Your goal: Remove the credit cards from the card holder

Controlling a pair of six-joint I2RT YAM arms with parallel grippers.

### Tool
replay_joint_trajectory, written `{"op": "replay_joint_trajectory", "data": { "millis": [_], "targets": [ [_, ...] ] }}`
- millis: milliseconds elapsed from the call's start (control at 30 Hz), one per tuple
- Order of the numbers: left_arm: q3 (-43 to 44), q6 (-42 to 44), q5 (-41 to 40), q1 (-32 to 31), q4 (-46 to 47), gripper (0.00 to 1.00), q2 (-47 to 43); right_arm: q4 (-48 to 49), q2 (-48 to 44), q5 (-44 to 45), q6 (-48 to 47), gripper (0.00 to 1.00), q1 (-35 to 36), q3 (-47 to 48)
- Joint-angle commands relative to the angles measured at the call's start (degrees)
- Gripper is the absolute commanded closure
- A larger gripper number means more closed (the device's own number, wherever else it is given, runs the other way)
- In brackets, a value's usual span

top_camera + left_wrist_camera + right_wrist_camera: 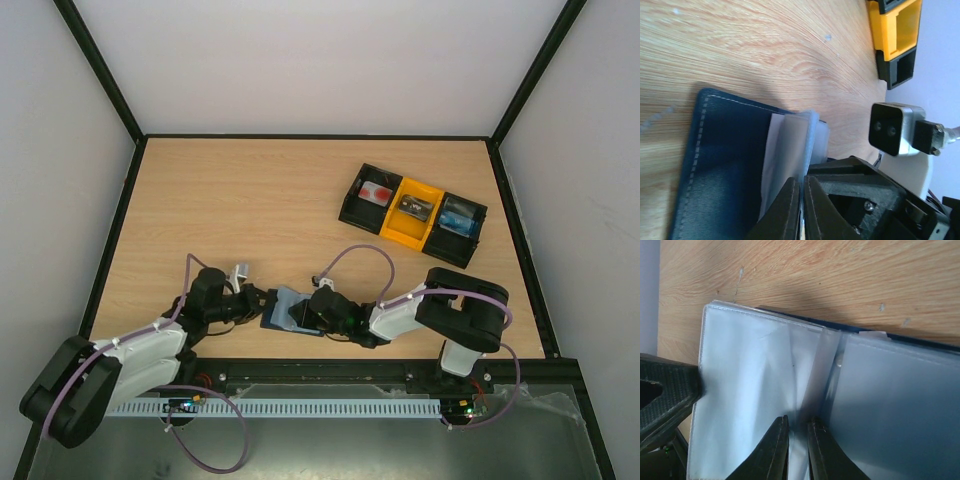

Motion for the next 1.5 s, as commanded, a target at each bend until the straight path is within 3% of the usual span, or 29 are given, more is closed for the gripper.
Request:
{"op": "replay_joint_trajectory", "data": {
  "millis": [0,633,900,1367,1467],
  "targets": [
    [-0.20,-1.83,2.09,-1.97,2.75,0.92,0.21,0.59,0.79,-0.20,0.59,0.86,0.35,-1.40],
    [2.52,-3.50,-1.92,-7.61,2.14,0.78,1.56,3.23,-2.91,1.52,0.45,0.85,0.33,-4.27],
    [4.38,-3.66,-3.82,-9.93,2.91,0.75,4.57,0.14,-11.76,7.56,0.17,0.81,0.31,-7.58],
    [10.01,-5.20,-6.00,-18.70,12.61,0.73,17.33,-8.70,-31.44,19.90,0.90,0.80,0.35,-14.43],
    [10.65,-3.99,-9.34,-18.67,8.51,0.72,15.49,-9.36,-33.12,19.87,0.76,0.79,0.35,-14.64]
  ]
}}
